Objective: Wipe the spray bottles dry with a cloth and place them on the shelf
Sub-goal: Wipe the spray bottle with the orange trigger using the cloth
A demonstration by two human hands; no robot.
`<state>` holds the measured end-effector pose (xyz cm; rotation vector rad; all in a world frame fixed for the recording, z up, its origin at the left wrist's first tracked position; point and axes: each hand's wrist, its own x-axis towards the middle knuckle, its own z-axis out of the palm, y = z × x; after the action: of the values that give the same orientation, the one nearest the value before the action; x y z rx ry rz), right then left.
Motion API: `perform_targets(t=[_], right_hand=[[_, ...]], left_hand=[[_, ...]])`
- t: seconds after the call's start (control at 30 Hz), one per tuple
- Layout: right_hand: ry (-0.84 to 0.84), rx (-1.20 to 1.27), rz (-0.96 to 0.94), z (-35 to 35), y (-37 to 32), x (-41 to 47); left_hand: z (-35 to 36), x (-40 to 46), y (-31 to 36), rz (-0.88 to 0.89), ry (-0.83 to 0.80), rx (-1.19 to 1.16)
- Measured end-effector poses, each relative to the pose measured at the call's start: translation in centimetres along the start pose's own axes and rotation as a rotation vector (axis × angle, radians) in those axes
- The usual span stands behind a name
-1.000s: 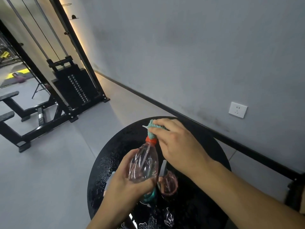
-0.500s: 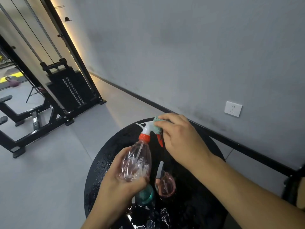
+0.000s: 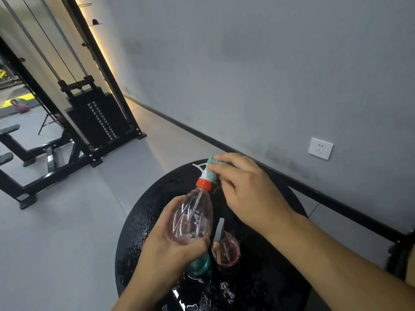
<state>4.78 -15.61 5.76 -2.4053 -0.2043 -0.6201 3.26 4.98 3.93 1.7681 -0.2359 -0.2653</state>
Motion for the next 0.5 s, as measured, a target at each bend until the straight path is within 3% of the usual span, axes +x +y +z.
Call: perform_targets(t=[0.33, 0.5], right_hand=[[-0.061, 0.095, -0.161, 1.6, -0.5, -0.9], [0.095, 0.036, -0.047, 0.7, 0.8, -0.1]], left_hand=[[-0.7, 0.4, 0.0, 0.014, 0.027, -0.007], [-0.9, 0.3, 0.3, 0.021, -0.016, 0.033]])
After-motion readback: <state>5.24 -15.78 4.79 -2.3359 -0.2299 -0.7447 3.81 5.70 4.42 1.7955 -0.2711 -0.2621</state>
